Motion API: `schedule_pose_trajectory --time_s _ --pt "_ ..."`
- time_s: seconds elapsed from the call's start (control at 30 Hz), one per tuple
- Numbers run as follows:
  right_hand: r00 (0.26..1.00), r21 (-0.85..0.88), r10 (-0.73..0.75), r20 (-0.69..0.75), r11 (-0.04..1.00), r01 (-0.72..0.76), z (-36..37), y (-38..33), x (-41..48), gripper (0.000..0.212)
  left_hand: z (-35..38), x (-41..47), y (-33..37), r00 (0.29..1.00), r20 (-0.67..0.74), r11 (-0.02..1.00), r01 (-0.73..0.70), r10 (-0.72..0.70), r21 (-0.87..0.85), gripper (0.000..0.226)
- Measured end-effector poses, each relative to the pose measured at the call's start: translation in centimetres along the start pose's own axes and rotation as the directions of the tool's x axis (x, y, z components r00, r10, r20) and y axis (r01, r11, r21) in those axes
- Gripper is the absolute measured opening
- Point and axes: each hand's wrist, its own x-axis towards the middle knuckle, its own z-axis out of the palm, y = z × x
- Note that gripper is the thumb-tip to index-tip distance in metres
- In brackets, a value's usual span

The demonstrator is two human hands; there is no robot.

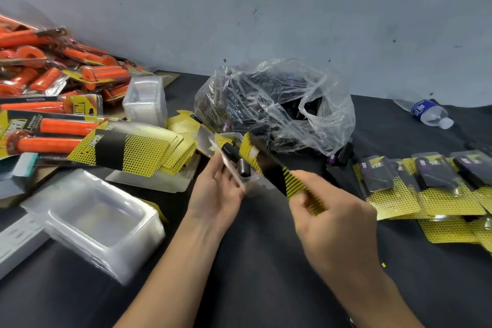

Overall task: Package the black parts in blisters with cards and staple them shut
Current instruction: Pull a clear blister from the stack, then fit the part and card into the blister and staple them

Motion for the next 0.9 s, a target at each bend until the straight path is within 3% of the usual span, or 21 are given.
schedule_pose_trajectory --time_s 0.1,0.3,0.4,0.53,0.6,0.67,0.77,0.9 --pt "0.987 -0.153 -0.160 -0.005 0.976 0.157 0.5 -1.0 -0.7 0.033 0.0 0.2 -0.2 1.000 -0.006 0.998 -0.016 0.016 0.065 0.034" --pt "0.973 -0.299 -0.187 0.137 0.928 0.221 1.3 -3.1 -2.1 0.039 0.0 0.5 -1.0 0.998 -0.063 0.982 -0.015 0.028 0.188 0.031" --pt "0.952 -0.371 -0.081 0.294 0.908 0.192 1.5 -3.9 -2.5 0.049 0.1 0.6 -1.4 0.998 -0.067 0.970 0.001 0.016 0.243 0.036" --pt "0.859 -0.448 0.147 0.490 0.888 0.104 1.8 -4.2 -2.2 0.054 0.1 0.6 -1.8 0.997 -0.076 0.955 0.020 0.003 0.297 0.033" --pt "0.818 -0.424 0.205 0.538 0.904 0.052 2.2 -3.8 -2.5 0.047 0.1 0.6 -2.0 0.998 -0.061 0.951 0.048 -0.031 0.307 0.036" --pt "0.834 -0.393 0.211 0.511 0.919 0.009 2.1 -3.5 -2.6 0.039 0.2 0.5 -2.1 0.996 -0.059 0.941 0.079 -0.062 0.330 0.037" --pt "0.847 -0.280 0.200 0.492 0.958 -0.063 2.3 -2.5 -2.5 0.047 0.3 0.1 -2.0 0.995 -0.067 0.929 0.093 -0.073 0.359 0.034" --pt "0.760 0.001 0.304 0.575 0.928 -0.372 2.4 -0.9 -1.9 0.054 0.7 -0.3 -1.6 0.996 -0.049 0.928 0.085 -0.073 0.364 0.026"
